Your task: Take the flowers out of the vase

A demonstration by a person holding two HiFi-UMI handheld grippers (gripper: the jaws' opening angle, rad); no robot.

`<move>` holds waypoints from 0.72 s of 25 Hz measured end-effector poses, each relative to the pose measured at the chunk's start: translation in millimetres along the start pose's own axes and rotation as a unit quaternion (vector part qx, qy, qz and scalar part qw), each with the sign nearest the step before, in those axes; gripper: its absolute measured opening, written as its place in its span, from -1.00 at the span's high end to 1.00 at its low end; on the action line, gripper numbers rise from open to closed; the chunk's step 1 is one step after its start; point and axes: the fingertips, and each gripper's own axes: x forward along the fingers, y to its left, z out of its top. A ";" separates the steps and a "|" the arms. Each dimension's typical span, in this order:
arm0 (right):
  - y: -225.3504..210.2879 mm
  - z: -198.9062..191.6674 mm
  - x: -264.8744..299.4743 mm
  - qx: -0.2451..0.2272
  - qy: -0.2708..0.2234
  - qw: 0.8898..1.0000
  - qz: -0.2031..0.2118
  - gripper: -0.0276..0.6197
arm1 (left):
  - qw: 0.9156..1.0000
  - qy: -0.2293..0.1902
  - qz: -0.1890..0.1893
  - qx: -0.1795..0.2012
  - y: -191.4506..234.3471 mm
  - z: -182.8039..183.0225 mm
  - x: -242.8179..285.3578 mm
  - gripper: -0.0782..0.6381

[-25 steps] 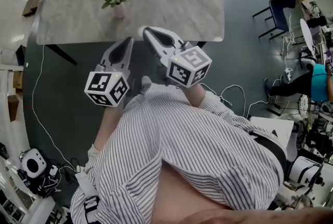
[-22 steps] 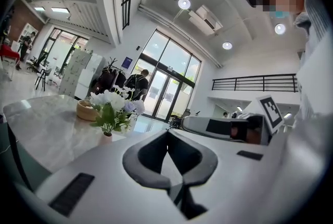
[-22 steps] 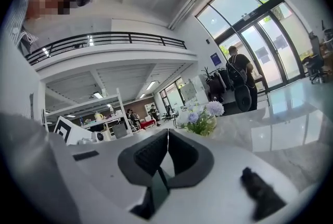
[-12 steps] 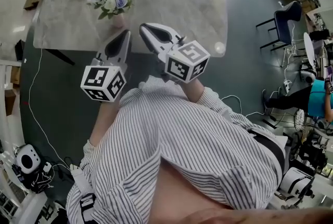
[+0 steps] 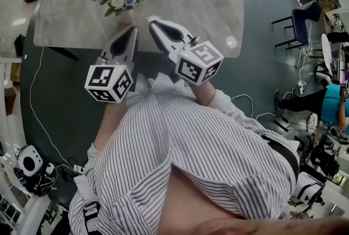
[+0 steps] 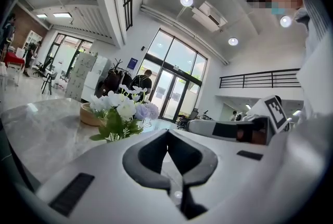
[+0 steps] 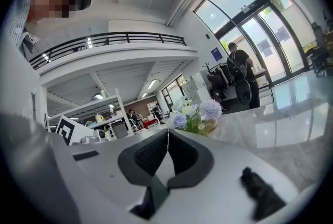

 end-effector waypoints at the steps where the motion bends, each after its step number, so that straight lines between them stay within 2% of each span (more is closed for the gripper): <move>1: -2.0 1.1 0.8 0.002 -0.001 1.000 -0.004 0.87 | 1.000 0.000 -0.001 -0.001 2.1 1.8 0.8 0.75; 8: -2.2 10.5 13.5 0.016 -0.022 0.999 -0.028 0.87 | 0.999 0.016 -0.023 0.016 14.5 13.2 3.5 0.75; 14: 0.9 8.5 27.6 0.019 -0.013 0.999 -0.047 0.87 | 0.998 0.028 -0.047 0.015 23.9 19.7 5.1 0.75; 18: 5.6 6.3 37.8 0.009 0.000 0.999 -0.049 0.87 | 0.998 0.032 -0.049 0.010 34.6 19.6 7.0 0.75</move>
